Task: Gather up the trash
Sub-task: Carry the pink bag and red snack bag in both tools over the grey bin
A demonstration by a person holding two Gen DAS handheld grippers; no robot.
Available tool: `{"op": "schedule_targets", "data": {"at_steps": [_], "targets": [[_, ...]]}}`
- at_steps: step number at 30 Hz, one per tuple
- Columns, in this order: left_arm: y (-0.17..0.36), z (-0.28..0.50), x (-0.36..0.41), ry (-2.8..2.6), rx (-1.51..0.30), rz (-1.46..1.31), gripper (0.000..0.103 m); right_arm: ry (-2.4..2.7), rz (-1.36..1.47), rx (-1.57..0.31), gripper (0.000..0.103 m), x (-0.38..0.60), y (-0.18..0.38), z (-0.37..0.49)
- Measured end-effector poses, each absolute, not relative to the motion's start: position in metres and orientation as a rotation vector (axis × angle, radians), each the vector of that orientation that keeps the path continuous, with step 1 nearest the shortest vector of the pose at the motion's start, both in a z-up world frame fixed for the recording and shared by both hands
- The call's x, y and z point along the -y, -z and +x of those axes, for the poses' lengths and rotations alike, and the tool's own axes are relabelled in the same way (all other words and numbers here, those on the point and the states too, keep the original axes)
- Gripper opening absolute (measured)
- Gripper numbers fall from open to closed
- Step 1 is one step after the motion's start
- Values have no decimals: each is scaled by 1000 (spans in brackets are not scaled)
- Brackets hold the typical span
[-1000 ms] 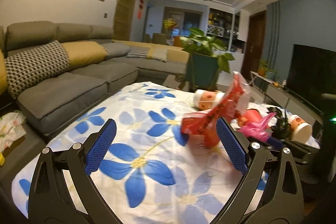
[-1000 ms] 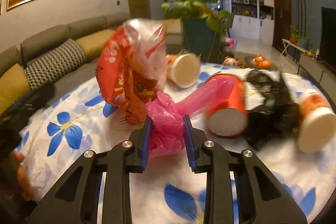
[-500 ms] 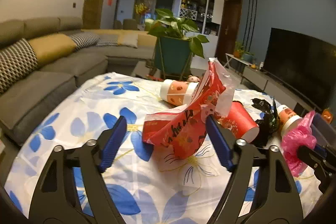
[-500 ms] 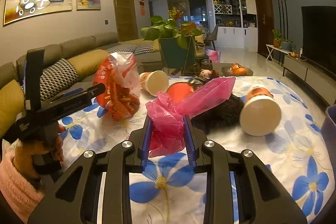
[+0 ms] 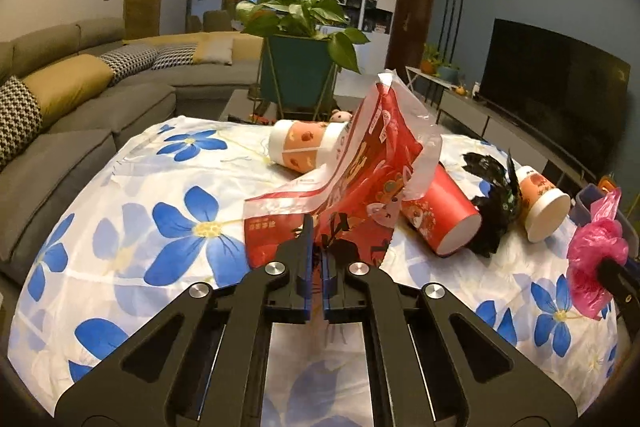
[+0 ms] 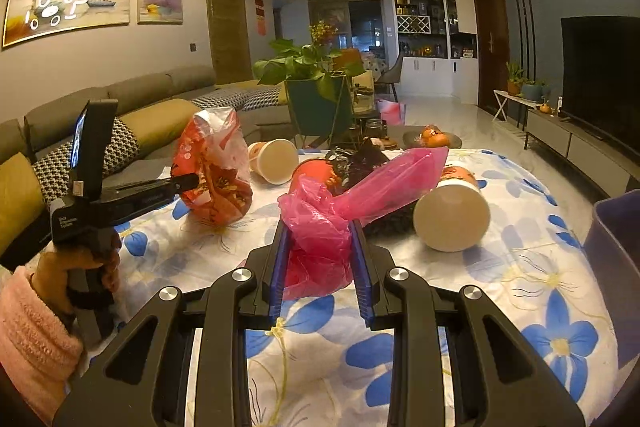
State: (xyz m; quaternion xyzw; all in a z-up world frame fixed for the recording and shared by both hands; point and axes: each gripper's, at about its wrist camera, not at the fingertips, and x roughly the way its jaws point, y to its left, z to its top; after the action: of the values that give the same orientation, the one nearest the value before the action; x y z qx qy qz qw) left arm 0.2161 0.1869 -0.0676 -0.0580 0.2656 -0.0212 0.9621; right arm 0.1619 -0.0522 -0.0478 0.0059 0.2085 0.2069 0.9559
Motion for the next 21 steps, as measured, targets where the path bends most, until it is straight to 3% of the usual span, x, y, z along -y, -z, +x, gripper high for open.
{"op": "schedule_targets", "data": {"at_steps": [21], "targets": [[25,123,-92,125,-381,-150,0,-283,13,-358,30,125,31,125]]}}
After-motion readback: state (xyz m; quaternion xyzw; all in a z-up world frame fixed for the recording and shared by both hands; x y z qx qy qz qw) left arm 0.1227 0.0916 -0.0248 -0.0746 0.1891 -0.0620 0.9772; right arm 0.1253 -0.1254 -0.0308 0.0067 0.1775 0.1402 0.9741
